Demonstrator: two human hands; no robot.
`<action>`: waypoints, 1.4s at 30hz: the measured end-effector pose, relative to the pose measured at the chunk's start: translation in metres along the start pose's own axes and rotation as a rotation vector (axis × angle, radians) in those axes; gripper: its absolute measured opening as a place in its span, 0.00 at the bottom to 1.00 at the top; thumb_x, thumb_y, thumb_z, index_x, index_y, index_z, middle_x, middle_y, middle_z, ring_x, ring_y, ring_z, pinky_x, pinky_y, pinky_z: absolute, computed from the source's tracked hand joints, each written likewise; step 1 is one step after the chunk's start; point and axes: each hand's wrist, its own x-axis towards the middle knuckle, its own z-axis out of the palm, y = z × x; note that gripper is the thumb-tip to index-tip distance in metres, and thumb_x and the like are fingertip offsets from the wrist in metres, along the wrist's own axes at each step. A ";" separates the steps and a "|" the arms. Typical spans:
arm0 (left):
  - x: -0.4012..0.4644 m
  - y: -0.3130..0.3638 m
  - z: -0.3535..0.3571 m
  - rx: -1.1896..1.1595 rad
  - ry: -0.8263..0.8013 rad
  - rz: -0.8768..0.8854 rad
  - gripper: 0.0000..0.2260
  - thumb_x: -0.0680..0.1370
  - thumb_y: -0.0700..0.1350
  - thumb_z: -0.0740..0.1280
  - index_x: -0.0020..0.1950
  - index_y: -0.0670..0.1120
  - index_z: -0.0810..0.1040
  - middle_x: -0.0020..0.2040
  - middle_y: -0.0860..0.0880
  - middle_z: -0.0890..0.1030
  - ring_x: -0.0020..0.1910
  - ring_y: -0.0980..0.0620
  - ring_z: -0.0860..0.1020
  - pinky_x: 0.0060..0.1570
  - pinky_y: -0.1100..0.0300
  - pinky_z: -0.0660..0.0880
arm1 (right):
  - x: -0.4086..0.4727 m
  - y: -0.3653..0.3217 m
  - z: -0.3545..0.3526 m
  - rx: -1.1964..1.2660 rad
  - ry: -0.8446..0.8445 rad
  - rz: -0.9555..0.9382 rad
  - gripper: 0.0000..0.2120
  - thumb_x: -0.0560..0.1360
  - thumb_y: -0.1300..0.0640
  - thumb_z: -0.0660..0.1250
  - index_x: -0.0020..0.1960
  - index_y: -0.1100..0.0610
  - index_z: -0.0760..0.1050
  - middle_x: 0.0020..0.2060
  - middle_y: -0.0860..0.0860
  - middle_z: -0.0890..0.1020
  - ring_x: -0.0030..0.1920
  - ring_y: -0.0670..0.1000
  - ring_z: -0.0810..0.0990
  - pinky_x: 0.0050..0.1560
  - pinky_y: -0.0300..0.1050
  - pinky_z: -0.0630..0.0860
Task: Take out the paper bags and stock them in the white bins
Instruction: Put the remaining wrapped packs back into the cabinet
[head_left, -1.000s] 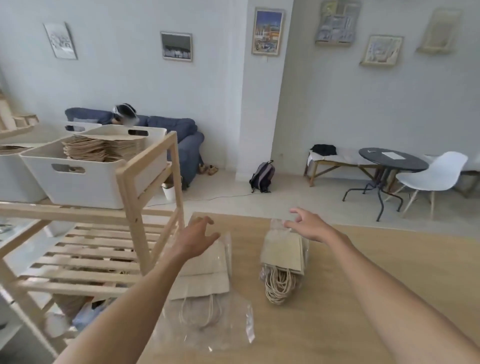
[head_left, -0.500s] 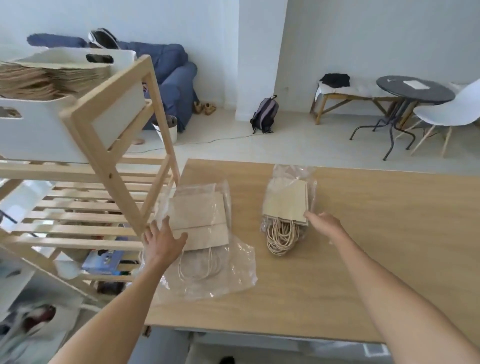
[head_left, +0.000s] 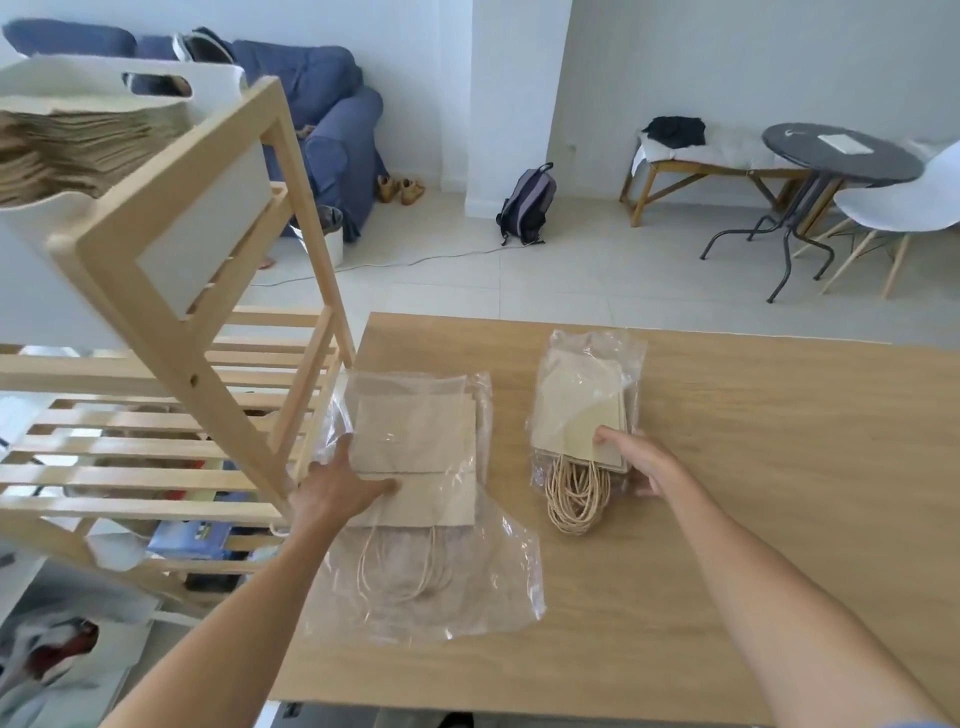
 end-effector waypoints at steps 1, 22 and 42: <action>0.002 0.004 -0.002 0.033 -0.001 0.009 0.52 0.65 0.75 0.70 0.81 0.59 0.48 0.71 0.38 0.72 0.66 0.36 0.75 0.56 0.45 0.75 | 0.000 -0.001 0.002 0.006 -0.015 -0.032 0.38 0.72 0.42 0.72 0.77 0.54 0.64 0.54 0.54 0.77 0.40 0.51 0.75 0.41 0.46 0.74; 0.009 -0.021 -0.018 -0.918 -0.435 0.040 0.22 0.72 0.46 0.79 0.63 0.46 0.79 0.53 0.46 0.87 0.51 0.46 0.85 0.51 0.49 0.82 | -0.031 0.005 0.064 0.339 -0.311 -0.115 0.54 0.60 0.37 0.81 0.79 0.55 0.62 0.76 0.59 0.70 0.72 0.60 0.71 0.71 0.60 0.69; -0.113 -0.074 0.029 -1.177 -0.435 0.126 0.18 0.75 0.30 0.72 0.60 0.46 0.76 0.57 0.37 0.83 0.53 0.39 0.82 0.53 0.39 0.81 | -0.111 0.102 0.043 0.447 -0.385 -0.227 0.57 0.46 0.34 0.82 0.72 0.52 0.74 0.72 0.59 0.76 0.73 0.61 0.71 0.78 0.61 0.61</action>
